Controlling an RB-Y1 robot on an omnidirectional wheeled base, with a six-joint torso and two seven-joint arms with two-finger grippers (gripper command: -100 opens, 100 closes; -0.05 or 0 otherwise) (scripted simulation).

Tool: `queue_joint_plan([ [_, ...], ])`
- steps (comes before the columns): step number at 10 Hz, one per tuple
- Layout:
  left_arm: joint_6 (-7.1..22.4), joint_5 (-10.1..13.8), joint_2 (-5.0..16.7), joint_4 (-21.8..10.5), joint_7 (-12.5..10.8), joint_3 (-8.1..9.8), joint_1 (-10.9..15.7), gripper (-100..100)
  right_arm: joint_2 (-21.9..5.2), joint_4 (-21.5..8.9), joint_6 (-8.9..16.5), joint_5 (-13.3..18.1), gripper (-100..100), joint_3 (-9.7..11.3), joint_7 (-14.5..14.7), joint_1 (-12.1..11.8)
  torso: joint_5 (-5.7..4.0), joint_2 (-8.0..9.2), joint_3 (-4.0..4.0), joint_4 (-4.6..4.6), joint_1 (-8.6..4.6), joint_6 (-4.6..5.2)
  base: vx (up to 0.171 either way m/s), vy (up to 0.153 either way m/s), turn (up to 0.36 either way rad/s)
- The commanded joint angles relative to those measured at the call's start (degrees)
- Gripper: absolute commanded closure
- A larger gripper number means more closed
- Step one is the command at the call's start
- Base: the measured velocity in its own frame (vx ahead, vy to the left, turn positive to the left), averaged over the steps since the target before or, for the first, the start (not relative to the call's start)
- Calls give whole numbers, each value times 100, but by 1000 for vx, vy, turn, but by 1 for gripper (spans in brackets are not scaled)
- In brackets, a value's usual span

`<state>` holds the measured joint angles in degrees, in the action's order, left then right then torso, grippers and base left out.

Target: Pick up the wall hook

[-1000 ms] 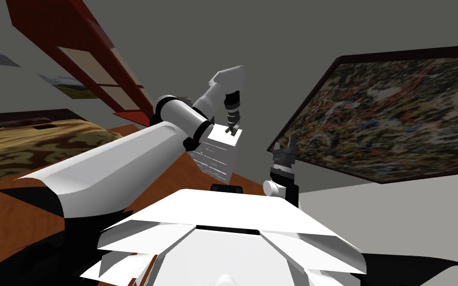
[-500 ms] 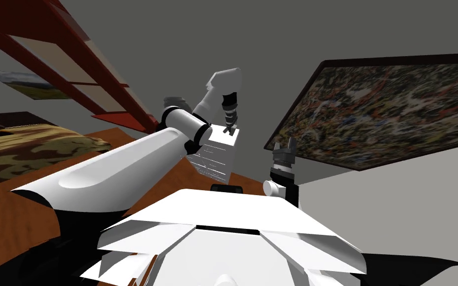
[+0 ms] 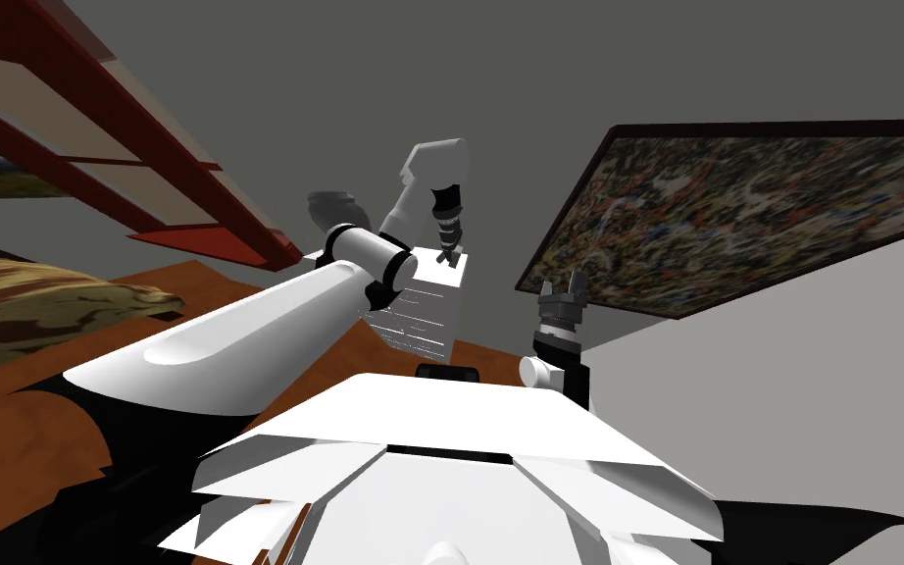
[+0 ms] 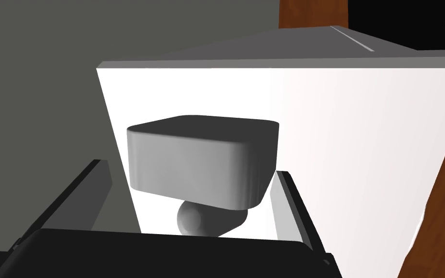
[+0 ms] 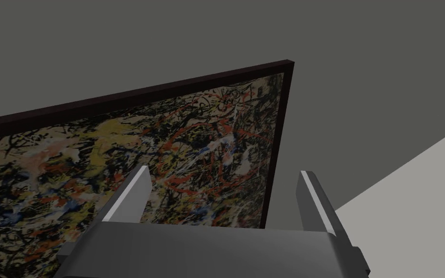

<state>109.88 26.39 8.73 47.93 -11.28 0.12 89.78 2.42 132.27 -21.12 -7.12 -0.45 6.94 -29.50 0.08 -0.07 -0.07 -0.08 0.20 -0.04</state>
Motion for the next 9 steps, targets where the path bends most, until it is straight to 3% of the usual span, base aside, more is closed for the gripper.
queue_joint_plan([
  [1,186,-286,-27,286,-163,243,-226,-100,0,0,0,0,0,0,0,0,0,0,0,0,0,0,1,41,-175],
  [2,186,-374,-27,399,-163,243,-226,-100,0,0,0,0,0,0,0,1,0,-1,-1,-1,1,3,-9,36,-108],
  [3,187,-296,-20,355,-146,214,-209,-100,0,0,0,0,0,0,0,0,0,1,0,0,-1,0,-6,13,-8],
  [4,205,-309,-20,377,-157,220,-216,100,0,0,0,0,0,0,0,0,-2,0,0,0,-8,0,0,0,0],
  [8,207,-307,-21,373,-156,219,-218,100,0,0,0,0,0,0,0,0,-4,-6,-3,0,-16,1,0,0,0],
  [9,207,-307,-21,373,-156,219,-218,0,0,0,0,0,0,0,0,0,-4,-6,-2,1,-16,1,0,0,0],
])
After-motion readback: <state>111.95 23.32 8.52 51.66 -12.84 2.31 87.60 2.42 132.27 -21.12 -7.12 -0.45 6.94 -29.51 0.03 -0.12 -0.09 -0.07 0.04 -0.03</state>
